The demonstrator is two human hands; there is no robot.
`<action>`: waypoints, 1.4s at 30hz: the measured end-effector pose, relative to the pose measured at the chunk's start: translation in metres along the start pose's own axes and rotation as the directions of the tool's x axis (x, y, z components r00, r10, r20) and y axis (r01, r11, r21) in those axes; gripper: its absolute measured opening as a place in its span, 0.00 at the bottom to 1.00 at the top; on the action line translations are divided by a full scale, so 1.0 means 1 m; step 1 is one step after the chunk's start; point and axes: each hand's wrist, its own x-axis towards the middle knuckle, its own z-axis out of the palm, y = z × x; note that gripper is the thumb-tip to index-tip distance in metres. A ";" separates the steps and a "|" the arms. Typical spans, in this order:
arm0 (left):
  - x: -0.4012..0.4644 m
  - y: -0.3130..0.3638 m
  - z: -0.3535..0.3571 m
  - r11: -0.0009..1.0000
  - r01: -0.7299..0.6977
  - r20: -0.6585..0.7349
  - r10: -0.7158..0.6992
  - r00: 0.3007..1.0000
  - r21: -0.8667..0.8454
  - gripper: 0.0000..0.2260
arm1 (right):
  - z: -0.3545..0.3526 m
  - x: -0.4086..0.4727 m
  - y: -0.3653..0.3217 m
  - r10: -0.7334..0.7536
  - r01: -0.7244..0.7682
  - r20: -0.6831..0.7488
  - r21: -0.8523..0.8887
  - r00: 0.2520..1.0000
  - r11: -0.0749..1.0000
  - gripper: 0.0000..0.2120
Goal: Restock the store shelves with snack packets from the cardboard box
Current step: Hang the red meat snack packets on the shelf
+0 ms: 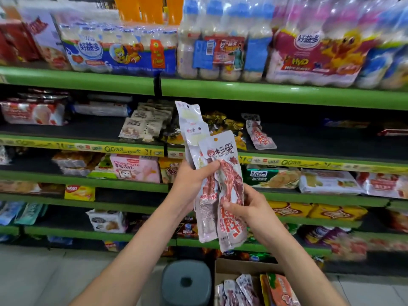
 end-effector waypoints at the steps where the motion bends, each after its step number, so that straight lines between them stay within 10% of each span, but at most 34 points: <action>1: -0.001 -0.003 0.009 1.000 -0.007 -0.015 0.007 1.000 0.002 0.19 | -0.011 -0.003 0.000 0.012 -0.012 0.022 0.016 1.000 1.000 0.19; 11: -0.013 -0.028 0.097 0.999 -0.012 -0.170 0.017 0.985 0.032 0.12 | -0.109 -0.027 -0.002 0.087 -0.111 0.162 0.146 0.983 0.983 0.27; 18: -0.014 -0.025 0.128 0.999 -0.016 -0.313 0.026 0.949 0.033 0.16 | -0.142 -0.047 -0.011 0.028 0.005 0.202 -0.163 0.979 0.987 0.19; 42: 0.058 -0.009 0.073 0.996 0.034 -0.262 -0.056 0.964 -0.087 0.11 | -0.109 0.011 -0.011 -0.021 0.033 0.072 -0.174 0.997 0.984 0.13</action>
